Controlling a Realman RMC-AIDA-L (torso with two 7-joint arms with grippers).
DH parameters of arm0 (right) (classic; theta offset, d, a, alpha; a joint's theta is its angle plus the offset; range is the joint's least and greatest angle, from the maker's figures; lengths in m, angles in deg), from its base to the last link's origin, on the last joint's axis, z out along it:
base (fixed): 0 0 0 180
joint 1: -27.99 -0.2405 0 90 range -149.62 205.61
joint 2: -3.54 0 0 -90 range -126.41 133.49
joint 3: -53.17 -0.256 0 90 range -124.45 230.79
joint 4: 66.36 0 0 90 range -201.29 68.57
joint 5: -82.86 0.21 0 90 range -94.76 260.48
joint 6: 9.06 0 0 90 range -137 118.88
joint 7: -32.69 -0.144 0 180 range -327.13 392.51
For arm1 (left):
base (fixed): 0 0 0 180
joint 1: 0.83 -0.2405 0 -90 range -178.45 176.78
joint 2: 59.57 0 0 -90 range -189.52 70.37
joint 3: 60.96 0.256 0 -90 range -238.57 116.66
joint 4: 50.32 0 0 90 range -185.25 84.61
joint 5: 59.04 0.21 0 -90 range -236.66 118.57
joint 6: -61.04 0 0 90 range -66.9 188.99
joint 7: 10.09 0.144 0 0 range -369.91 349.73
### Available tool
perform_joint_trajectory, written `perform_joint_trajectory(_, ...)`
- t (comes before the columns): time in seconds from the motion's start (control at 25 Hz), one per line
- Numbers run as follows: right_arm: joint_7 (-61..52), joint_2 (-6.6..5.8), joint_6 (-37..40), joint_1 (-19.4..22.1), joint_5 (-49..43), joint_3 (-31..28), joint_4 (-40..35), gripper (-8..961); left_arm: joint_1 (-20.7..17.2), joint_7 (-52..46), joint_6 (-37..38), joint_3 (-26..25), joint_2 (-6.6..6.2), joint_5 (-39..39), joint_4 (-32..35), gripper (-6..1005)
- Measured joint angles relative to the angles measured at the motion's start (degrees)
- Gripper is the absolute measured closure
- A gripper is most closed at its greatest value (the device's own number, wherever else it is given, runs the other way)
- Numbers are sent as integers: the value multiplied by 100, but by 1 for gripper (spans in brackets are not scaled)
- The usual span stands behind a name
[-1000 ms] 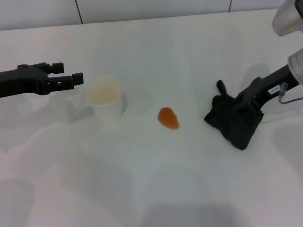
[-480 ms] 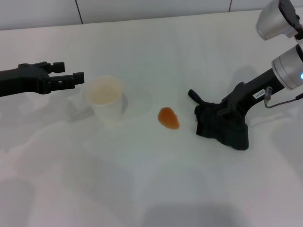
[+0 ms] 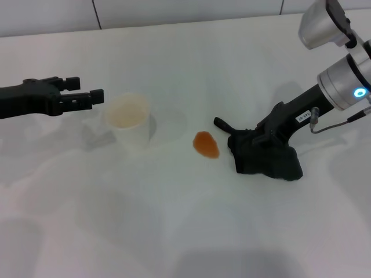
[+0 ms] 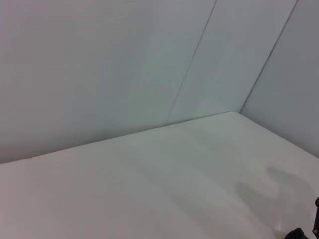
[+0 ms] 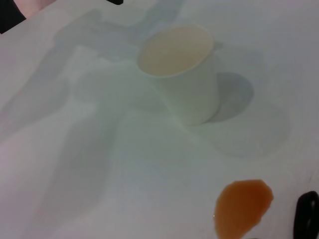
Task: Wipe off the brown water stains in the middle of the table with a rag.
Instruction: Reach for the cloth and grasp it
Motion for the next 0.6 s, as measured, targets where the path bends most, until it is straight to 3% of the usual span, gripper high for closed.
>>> perform_joint_trajectory(0.6,-9,-7,-148,-4,0,-5,-231,727,0,-3,13,0,-13,127,8,128)
